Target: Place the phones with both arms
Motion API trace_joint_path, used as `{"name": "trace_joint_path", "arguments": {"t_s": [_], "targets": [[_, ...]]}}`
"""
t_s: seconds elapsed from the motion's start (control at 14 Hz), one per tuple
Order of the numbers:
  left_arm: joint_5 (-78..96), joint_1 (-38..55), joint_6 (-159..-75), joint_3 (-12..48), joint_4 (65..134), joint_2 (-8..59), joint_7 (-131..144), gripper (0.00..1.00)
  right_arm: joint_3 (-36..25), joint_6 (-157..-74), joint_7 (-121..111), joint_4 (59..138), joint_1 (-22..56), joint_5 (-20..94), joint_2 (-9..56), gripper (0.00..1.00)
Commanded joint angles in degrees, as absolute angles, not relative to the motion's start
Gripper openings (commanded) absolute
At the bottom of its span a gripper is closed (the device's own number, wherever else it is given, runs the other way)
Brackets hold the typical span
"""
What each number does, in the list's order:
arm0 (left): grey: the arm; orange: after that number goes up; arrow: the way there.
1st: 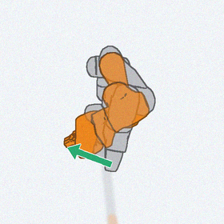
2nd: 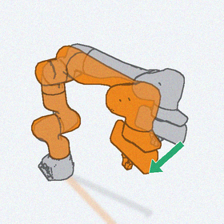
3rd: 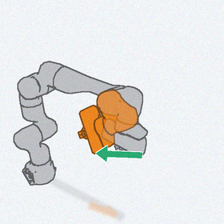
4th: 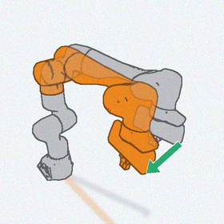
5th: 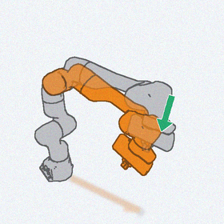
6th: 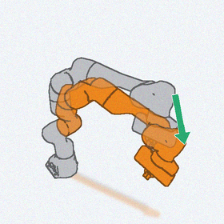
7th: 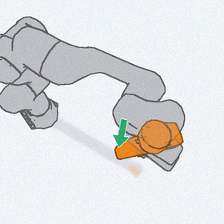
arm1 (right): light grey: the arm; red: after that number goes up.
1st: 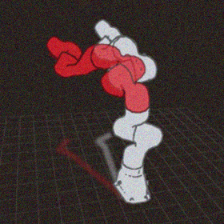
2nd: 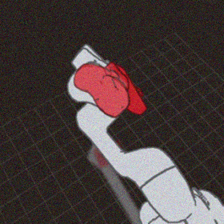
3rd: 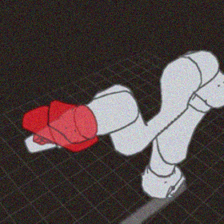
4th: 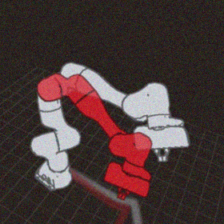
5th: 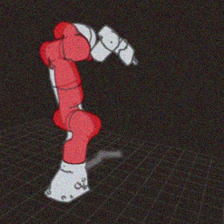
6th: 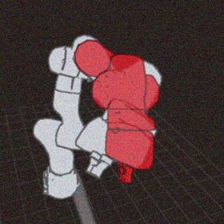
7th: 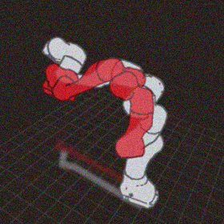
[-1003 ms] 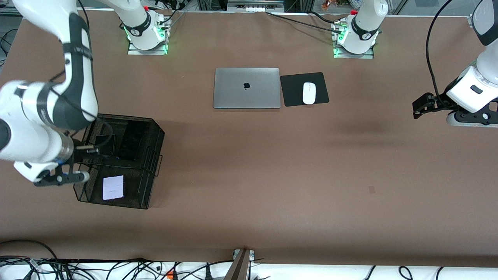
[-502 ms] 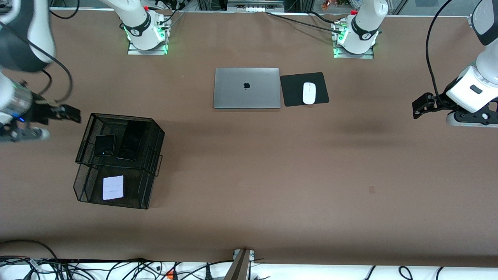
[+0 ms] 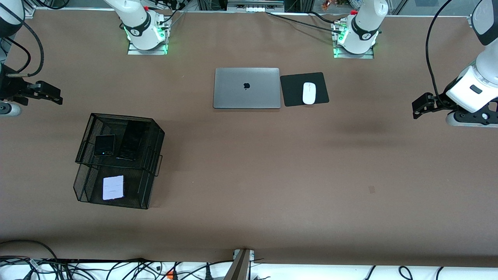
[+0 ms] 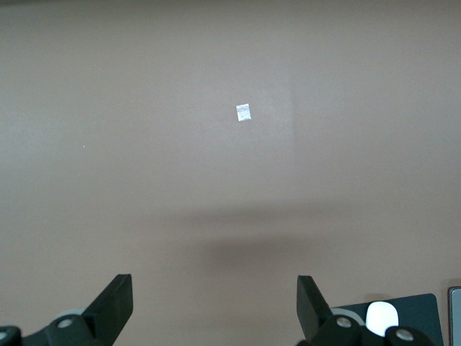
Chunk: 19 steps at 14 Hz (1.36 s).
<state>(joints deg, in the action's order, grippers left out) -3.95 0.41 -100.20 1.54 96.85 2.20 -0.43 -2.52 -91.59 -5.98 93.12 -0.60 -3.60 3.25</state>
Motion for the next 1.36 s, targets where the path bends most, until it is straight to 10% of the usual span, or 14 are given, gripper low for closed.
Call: {"name": "trace_joint_path", "arguments": {"t_s": [0.0, 1.29], "targets": [[-3.3, 0.6, -99.6, 1.4, 95.9, 2.3, -0.7, 1.00, -1.1, -90.4, -4.6, 94.0, -1.8, -4.2, 1.5, 1.00], [-3.2, 0.2, -99.5, 1.4, 95.9, 2.3, -1.0, 1.00, -2.6, -90.1, -4.8, 92.8, -1.1, 0.7, 1.9, 1.00]]}}
